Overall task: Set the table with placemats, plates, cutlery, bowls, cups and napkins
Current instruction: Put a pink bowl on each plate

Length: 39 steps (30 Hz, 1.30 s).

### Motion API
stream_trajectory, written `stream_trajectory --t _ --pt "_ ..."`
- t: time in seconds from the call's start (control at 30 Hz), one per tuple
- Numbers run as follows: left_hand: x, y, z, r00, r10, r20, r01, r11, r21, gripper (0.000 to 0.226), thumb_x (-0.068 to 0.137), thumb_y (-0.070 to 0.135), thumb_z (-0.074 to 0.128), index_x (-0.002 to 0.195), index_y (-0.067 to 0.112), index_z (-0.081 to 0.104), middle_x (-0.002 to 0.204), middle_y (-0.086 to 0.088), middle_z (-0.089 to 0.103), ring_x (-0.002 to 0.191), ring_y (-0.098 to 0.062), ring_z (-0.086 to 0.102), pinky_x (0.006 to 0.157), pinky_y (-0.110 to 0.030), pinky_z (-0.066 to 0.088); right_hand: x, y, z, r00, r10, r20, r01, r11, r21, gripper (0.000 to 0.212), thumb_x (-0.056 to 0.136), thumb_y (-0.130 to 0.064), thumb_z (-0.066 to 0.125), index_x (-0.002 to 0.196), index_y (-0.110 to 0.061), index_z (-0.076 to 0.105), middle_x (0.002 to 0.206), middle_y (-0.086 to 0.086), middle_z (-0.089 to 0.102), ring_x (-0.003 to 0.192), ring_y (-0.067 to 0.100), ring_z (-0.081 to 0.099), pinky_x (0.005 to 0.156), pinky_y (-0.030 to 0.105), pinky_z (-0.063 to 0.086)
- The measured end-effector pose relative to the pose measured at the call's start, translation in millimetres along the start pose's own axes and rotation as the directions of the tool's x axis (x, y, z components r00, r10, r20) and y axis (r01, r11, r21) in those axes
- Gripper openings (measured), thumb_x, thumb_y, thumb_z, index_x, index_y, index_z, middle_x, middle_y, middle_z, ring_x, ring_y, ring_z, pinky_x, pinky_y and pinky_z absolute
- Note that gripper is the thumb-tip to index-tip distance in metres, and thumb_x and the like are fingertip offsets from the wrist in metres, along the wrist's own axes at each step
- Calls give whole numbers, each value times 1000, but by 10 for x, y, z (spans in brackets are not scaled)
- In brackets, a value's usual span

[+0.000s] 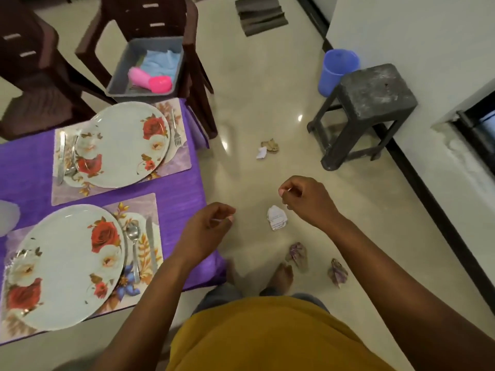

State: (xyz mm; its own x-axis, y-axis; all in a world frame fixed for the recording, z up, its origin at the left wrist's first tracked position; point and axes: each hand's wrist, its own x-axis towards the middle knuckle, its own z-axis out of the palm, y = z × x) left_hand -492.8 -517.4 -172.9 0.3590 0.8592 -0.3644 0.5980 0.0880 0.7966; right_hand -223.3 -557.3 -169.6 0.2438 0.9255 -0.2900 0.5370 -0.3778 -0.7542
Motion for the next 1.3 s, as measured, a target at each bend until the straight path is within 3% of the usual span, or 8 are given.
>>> stream_trajectory --t 0.17,0.57,0.73,0.83,0.93,1.1,1.3 --pt "249 230 86 997 -19 -73 17 999 -31 15 99 27 70 113 28 74 107 12 75 99 -6 70 84 -29 57 283 -107 -182 998 -47 39 46 999 15 8 94 -27 66 89 -30 71 81 -14 72 77 5 70 82 33 58" --pt "1210 563 -36 980 -47 -193 16 988 -156 10 98 26 71 107 32 74 99 14 75 90 -5 71 73 -21 54 1383 -451 -459 980 -156 122 162 986 -42 7 96 -31 67 91 -32 70 83 -17 71 78 4 69 78 28 57" --pt "1689 619 -270 982 -59 -178 37 992 -122 11 97 25 72 104 34 74 101 15 75 91 -3 70 81 -29 59 1955 -647 -484 975 -169 145 179 982 -59 16 95 -31 67 81 -39 66 88 -16 73 76 3 68 75 27 55" --pt "1945 669 -415 988 -51 -143 40 996 -75 12 98 27 71 102 38 71 103 18 73 92 5 67 80 -20 57 2286 -732 -458 974 -151 166 159 987 -37 14 94 -32 67 82 -40 67 98 -15 74 79 3 69 79 33 59" --pt "2223 726 -606 990 -54 -128 51 998 -25 11 100 31 68 110 36 71 108 22 69 96 8 65 73 -8 51 2609 -842 -479 975 -145 170 153 988 -35 10 95 -31 67 87 -37 69 89 -16 72 78 3 67 75 26 54" --pt "2687 848 -862 987 -101 -125 94 993 -66 16 100 35 66 115 37 72 110 19 72 101 -3 69 87 -27 58 3107 -961 -583 972 -132 193 138 990 -18 6 95 -30 66 92 -32 71 87 -15 72 81 5 68 79 32 59" --pt "3323 957 -1040 967 -137 -214 110 985 -135 15 100 34 66 113 37 73 106 13 73 101 -8 69 88 -34 60 3964 -1112 -649 948 -146 282 166 985 -49 6 95 -28 66 96 -28 72 89 -12 73 83 8 70 82 35 59"
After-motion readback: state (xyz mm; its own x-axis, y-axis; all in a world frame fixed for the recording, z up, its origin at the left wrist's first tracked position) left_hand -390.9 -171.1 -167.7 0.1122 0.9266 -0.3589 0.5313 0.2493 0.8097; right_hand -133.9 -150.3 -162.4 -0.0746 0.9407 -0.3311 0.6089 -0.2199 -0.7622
